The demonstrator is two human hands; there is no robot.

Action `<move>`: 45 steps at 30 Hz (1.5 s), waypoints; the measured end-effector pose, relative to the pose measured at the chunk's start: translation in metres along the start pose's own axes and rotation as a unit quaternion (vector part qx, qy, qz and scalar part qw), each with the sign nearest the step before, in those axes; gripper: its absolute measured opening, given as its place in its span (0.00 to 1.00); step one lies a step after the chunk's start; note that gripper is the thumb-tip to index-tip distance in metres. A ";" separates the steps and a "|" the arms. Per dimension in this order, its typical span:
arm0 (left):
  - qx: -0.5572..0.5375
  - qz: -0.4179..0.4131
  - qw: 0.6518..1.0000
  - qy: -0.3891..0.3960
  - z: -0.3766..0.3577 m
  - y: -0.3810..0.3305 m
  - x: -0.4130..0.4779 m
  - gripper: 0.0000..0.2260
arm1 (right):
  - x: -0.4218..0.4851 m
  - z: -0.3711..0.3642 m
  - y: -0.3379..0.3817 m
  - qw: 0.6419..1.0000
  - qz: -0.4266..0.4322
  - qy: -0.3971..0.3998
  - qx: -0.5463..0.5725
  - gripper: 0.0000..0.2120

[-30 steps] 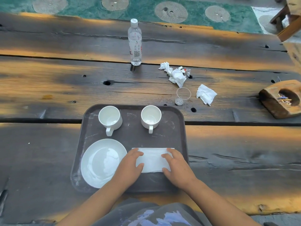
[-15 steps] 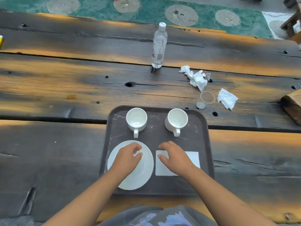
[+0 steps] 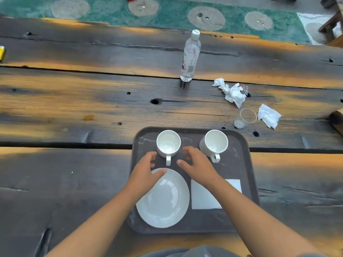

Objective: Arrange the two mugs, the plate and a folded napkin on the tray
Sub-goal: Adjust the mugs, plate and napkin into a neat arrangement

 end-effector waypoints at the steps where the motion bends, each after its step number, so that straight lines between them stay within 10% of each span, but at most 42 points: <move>1: -0.018 -0.006 1.000 0.009 0.001 -0.003 0.004 0.30 | 0.005 0.000 0.002 1.000 -0.004 -0.009 0.025 0.28; 9: -0.074 -0.020 0.994 0.083 -0.007 -0.025 0.028 0.52 | 0.038 -0.010 0.019 0.989 -0.017 0.063 0.132 0.46; 45: -0.130 0.003 0.988 0.082 -0.008 -0.011 0.047 0.42 | 0.056 -0.024 0.018 0.986 -0.003 0.072 0.153 0.36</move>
Point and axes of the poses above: each hand's wrist, its own x-axis towards the middle knuckle, its own z-axis out of the back of the hand, y = z × x, the point moved 8 cm from there along x, towards the middle knuckle, and after that the axes turned 2 degrees about x, right-handed, at the moved point
